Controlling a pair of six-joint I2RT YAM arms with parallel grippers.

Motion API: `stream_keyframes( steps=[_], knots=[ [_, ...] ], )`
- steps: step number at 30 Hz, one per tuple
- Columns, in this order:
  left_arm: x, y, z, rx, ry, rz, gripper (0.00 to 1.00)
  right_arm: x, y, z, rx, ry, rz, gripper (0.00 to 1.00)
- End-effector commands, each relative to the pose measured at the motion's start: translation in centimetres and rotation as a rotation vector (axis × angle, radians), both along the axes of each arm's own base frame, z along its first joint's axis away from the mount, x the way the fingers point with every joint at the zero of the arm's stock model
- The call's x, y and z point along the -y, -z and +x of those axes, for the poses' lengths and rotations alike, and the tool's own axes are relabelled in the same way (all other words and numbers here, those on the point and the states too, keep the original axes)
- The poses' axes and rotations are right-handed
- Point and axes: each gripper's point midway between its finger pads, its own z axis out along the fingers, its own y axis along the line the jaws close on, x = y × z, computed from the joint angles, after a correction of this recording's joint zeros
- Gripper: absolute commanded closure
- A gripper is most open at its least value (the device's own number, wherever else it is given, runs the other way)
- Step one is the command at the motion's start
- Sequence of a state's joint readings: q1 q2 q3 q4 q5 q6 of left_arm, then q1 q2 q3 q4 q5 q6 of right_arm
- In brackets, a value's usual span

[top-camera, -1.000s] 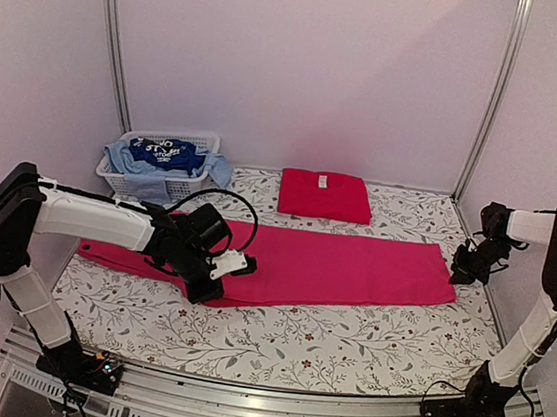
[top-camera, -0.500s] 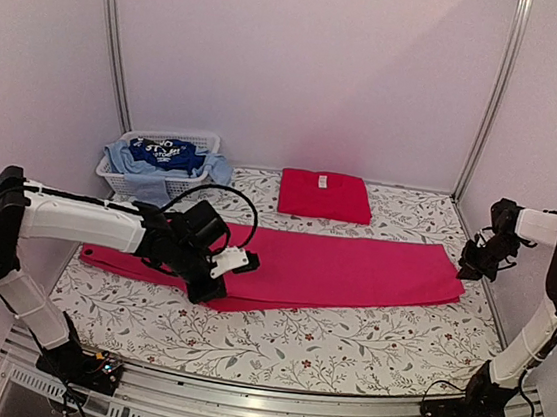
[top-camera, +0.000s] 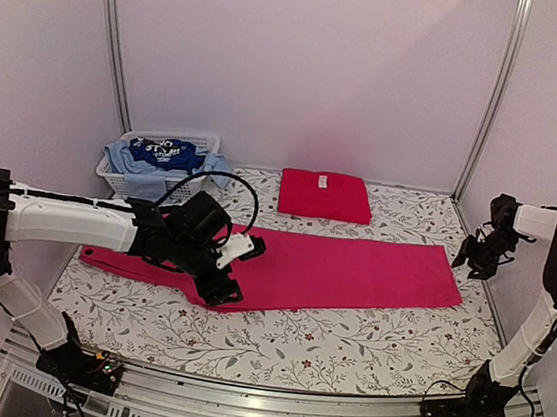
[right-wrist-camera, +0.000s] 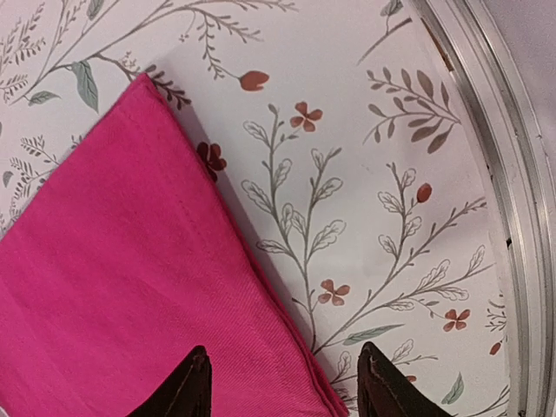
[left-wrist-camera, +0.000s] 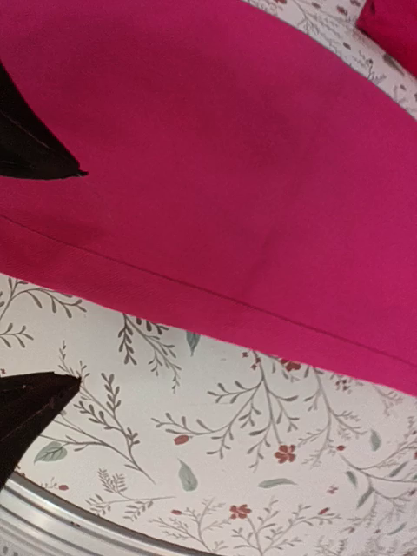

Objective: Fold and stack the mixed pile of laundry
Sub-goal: Smooth out the rectangle-folded trousers at the center of the board.

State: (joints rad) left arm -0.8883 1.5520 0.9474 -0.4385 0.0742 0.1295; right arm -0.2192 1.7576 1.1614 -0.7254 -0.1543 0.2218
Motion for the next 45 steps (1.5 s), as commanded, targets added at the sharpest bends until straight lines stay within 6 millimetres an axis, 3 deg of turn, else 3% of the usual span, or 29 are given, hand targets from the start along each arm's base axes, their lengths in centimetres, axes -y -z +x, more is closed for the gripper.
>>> stream_keyframes(
  steps=[1, 3, 5, 9, 12, 15, 17, 22, 25, 28, 31, 34, 37, 40, 42, 45],
  knots=[
    [-1.8, -6.6, 6.1, 0.109, -0.284, -0.213, 0.19, -0.4, 0.5, 2.1, 0.026, -0.028, 0.045, 0.43],
    [-3.8, -7.3, 8.3, 0.095, -0.419, -0.247, 0.16, -1.3, 2.0, 2.2, -0.002, -0.051, 0.098, 0.44],
    [-6.0, -7.4, 10.2, 0.065, -0.547, -0.262, 0.01, -2.5, 3.3, 2.0, -0.036, -0.083, 0.118, 0.46],
    [-9.7, -6.2, 12.1, -0.038, -0.747, -0.292, 0.00, -2.9, 6.2, 0.4, -0.116, -0.096, 0.083, 0.66],
    [-11.9, -4.8, 12.3, -0.108, -0.862, -0.316, 0.00, -0.5, 7.1, -0.1, -0.153, -0.006, 0.053, 0.96],
    [-14.9, -3.5, 12.3, -0.116, -0.990, -0.284, 0.00, 3.2, 7.2, -1.2, -0.159, 0.110, 0.009, 1.00],
    [-15.8, -2.8, 12.0, -0.129, -1.039, -0.269, 0.00, 5.8, 6.7, -2.1, -0.152, 0.173, -0.021, 1.00],
    [-14.2, 3.0, 9.2, -0.290, -1.040, -0.148, 0.00, 11.9, 3.5, -2.4, -0.086, 0.306, -0.117, 1.00],
    [-10.9, 6.4, 6.7, -0.375, -0.969, -0.062, 0.00, 12.9, 2.4, -1.7, -0.052, 0.318, -0.128, 0.98],
    [-6.2, 8.5, 4.3, -0.443, -0.854, -0.002, 0.00, 12.7, 0.3, 0.0, 0.026, 0.304, -0.115, 0.78],
    [-1.9, 9.1, 1.9, -0.540, -0.763, -0.005, 0.00, 12.2, -1.4, 1.4, 0.064, 0.273, -0.109, 0.49],
    [-0.4, 7.1, 1.2, -0.568, -0.731, -0.057, 0.00, 10.2, -2.9, 2.9, 0.110, 0.212, -0.082, 0.43],
    [-2.4, 4.1, 2.9, -0.472, -0.772, -0.100, 0.00, 7.0, -4.5, 4.1, 0.143, 0.116, -0.070, 0.39],
    [-6.6, 1.7, 5.9, -0.432, -0.905, -0.188, 0.00, 3.0, -5.8, 4.8, 0.176, 0.010, -0.039, 0.38],
    [-9.0, 1.0, 7.4, -0.416, -0.983, -0.234, 0.00, 0.3, -6.5, 4.9, 0.198, -0.052, -0.015, 0.38],
    [-10.5, 1.8, 7.9, -0.462, -1.035, -0.233, 0.00, -3.7, -7.1, 4.5, 0.215, -0.145, 0.039, 0.38]
  ],
)
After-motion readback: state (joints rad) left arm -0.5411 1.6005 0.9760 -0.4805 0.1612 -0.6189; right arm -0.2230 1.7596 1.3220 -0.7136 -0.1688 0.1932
